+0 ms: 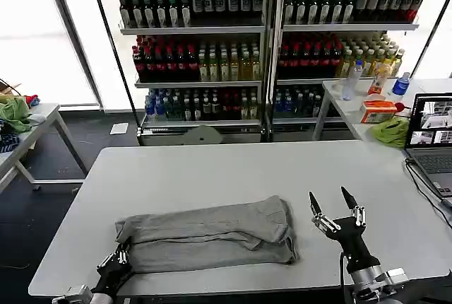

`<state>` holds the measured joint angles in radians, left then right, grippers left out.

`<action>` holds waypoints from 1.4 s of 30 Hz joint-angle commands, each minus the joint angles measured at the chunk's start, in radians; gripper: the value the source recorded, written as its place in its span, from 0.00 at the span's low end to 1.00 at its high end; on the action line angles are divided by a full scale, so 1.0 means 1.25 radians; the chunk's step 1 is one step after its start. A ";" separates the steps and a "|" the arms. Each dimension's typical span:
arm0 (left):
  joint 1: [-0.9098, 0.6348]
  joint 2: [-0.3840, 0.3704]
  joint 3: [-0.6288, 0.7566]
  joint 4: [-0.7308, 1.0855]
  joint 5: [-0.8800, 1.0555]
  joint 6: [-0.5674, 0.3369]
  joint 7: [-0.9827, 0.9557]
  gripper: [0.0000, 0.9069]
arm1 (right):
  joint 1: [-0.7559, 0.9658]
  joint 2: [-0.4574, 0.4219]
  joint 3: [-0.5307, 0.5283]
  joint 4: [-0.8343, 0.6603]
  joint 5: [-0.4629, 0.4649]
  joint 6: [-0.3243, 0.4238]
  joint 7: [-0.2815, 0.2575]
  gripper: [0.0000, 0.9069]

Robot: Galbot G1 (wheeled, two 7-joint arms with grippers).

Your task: Fold and organize the clothes.

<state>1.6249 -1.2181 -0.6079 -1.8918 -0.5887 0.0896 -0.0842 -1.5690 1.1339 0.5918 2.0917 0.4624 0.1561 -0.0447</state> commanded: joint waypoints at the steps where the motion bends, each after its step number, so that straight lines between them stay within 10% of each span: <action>1: 0.023 0.053 -0.067 -0.026 -0.064 0.012 -0.010 0.00 | 0.004 -0.003 -0.003 -0.003 0.007 0.002 -0.001 1.00; 22: 0.094 0.301 -0.421 -0.115 -0.222 0.152 0.022 0.00 | 0.015 -0.016 -0.013 -0.007 0.019 0.005 0.003 1.00; 42: -0.120 0.280 0.117 -0.265 -0.230 0.197 -0.183 0.00 | -0.003 0.004 -0.011 -0.022 -0.001 0.010 0.000 1.00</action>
<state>1.6192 -0.8693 -0.8039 -2.1824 -0.8676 0.3117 -0.2127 -1.5701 1.1307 0.5775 2.0687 0.4695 0.1697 -0.0436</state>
